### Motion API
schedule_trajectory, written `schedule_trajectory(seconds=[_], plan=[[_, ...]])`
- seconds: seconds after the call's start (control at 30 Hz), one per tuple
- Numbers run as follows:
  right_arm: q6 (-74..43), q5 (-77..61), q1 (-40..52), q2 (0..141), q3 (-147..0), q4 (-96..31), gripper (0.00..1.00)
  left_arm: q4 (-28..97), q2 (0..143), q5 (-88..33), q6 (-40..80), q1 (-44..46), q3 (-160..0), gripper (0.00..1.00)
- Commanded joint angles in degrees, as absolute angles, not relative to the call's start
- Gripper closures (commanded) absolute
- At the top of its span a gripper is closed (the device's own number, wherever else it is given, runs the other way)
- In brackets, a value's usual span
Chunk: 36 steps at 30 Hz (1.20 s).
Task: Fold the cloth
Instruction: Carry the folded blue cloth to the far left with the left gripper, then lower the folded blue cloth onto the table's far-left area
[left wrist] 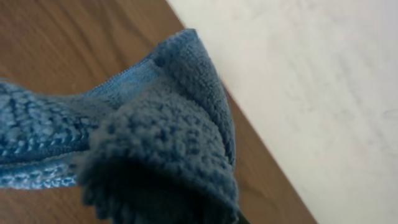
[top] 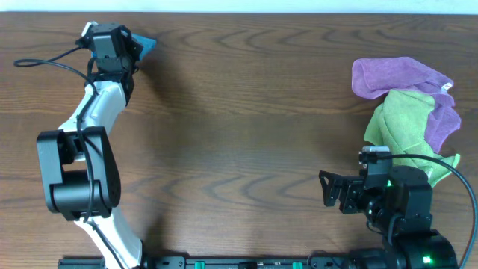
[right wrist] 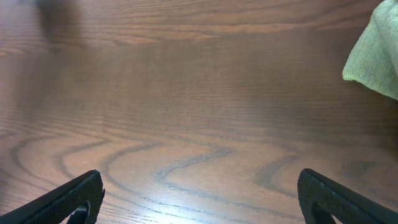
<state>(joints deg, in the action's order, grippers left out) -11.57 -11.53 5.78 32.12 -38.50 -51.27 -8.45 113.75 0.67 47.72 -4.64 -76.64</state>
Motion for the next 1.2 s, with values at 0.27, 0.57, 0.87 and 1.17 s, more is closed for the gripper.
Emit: schedule_trajectory(seconds=[0.27,0.57,0.87,1.17], plan=[[-12.40,-11.38,5.21,31.88,-38.17,-51.29,0.01,-3.68,114.96,0.95,46.26,-4.58,-77.78,0.36],[-12.40,-11.35,5.21,31.88,-38.17,-51.29,0.01,7.86,109.67,-3.22,41.80,-4.58,-77.78,0.07],[-12.40,-11.35,5.21,31.88,-38.17,-51.29,0.01,12.12,101.12,-3.25,35.31,-4.58,-77.78,0.06],[-12.38,-11.38,5.21,31.88,-38.17,-51.29,0.01,5.30,105.56,-1.45,35.14,-4.58,-77.78,0.24]])
